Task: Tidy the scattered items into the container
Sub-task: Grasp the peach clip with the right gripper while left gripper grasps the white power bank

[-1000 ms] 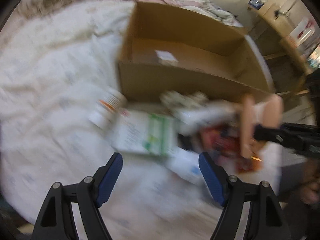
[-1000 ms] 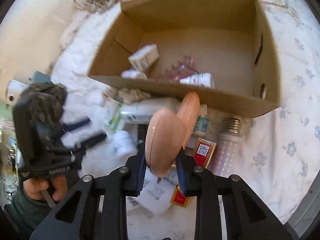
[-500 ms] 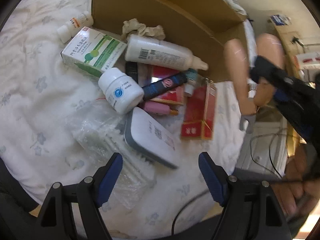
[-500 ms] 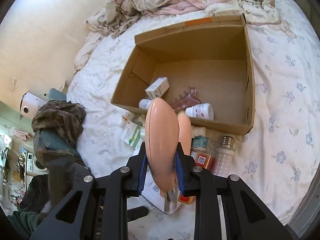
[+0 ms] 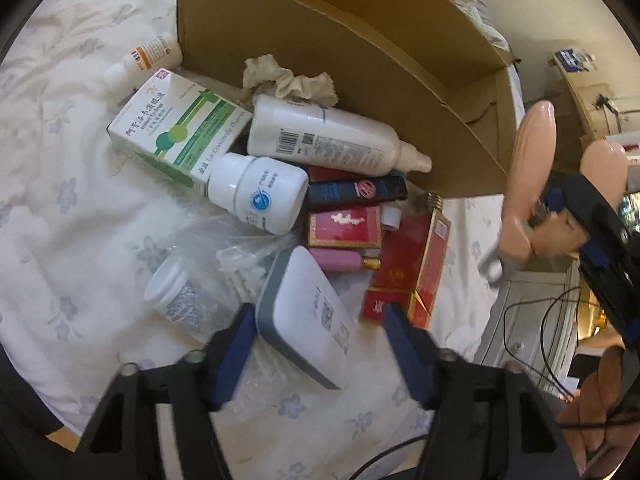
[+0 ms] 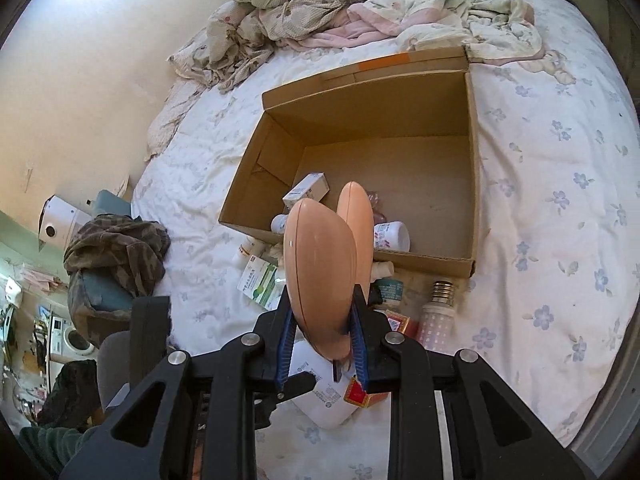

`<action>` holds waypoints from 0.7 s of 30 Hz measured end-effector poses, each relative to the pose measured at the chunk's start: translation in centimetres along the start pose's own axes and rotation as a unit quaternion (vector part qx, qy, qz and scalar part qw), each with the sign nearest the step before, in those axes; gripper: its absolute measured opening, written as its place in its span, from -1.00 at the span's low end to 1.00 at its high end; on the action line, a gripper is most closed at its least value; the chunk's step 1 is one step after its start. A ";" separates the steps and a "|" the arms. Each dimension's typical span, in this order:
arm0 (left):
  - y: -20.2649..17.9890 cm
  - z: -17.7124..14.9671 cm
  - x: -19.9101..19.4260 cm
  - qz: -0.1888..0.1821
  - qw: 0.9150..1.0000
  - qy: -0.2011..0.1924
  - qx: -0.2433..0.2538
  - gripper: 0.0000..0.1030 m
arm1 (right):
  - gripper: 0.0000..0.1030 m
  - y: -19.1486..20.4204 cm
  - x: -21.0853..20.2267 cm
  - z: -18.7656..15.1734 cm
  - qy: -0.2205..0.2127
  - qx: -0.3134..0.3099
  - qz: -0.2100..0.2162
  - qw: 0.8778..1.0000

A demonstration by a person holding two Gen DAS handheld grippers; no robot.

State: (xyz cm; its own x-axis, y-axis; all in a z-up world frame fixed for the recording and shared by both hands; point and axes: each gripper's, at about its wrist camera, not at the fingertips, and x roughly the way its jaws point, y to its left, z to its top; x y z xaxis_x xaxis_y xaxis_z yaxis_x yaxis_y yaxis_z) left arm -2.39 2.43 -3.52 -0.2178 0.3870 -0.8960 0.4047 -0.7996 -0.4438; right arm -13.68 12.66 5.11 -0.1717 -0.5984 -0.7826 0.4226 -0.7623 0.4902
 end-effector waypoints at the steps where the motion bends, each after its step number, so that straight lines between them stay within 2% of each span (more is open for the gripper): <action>1: -0.1 -0.2 0.0 0.000 1.000 0.002 0.002 0.12 | -0.47 -0.1 -0.1 0.1 -0.001 0.000 0.000 1.000; 4: -0.3 -0.4 -0.1 -0.004 1.000 0.004 0.000 0.12 | -0.48 0.1 0.1 0.2 -0.003 0.000 0.000 1.000; 8: -1.5 -0.3 -0.4 -0.011 1.000 0.002 0.008 0.01 | -0.48 0.2 0.1 0.3 -0.003 0.000 0.000 1.000; 11: -2.6 0.5 0.7 0.002 1.000 0.011 0.018 0.01 | -0.47 0.1 0.1 0.3 -0.003 0.000 0.000 1.000; 13: -2.0 2.1 1.6 0.020 0.999 0.019 0.017 0.01 | -0.47 0.0 0.1 0.5 -0.004 0.001 -0.001 1.000; 14: -2.1 2.6 2.5 0.023 0.999 0.022 0.015 -0.12 | -0.47 0.0 0.1 0.5 -0.005 0.000 -0.002 1.000; 15: -2.0 2.8 2.9 0.029 0.999 0.025 0.015 -0.39 | -0.48 -0.1 0.1 0.5 -0.006 0.000 -0.003 1.000; 16: -1.8 3.1 3.3 0.036 0.999 0.025 0.013 -0.44 | -0.48 -0.1 0.1 0.6 -0.007 -0.001 -0.005 1.000; 17: -1.5 3.1 3.3 0.025 0.999 0.023 0.007 -0.55 | -0.48 -0.2 0.1 0.6 -0.007 -0.001 -0.006 1.000; 19: -1.5 2.9 2.8 0.021 1.000 0.018 0.013 -0.58 | -0.48 -0.5 -0.1 0.6 -0.010 0.001 -0.006 1.000; 21: -1.9 2.4 1.9 0.000 0.999 0.019 0.026 -0.65 | -0.48 -0.8 -0.2 0.6 -0.011 0.005 -0.006 1.000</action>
State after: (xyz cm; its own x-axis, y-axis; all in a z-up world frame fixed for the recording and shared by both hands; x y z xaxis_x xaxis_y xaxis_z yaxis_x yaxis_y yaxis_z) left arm -5.66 3.55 -4.34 -0.1839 0.4038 -0.8962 0.3574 -0.8219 -0.4437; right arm -14.50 13.26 5.07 -0.1964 -0.5945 -0.7797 0.4118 -0.7717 0.4847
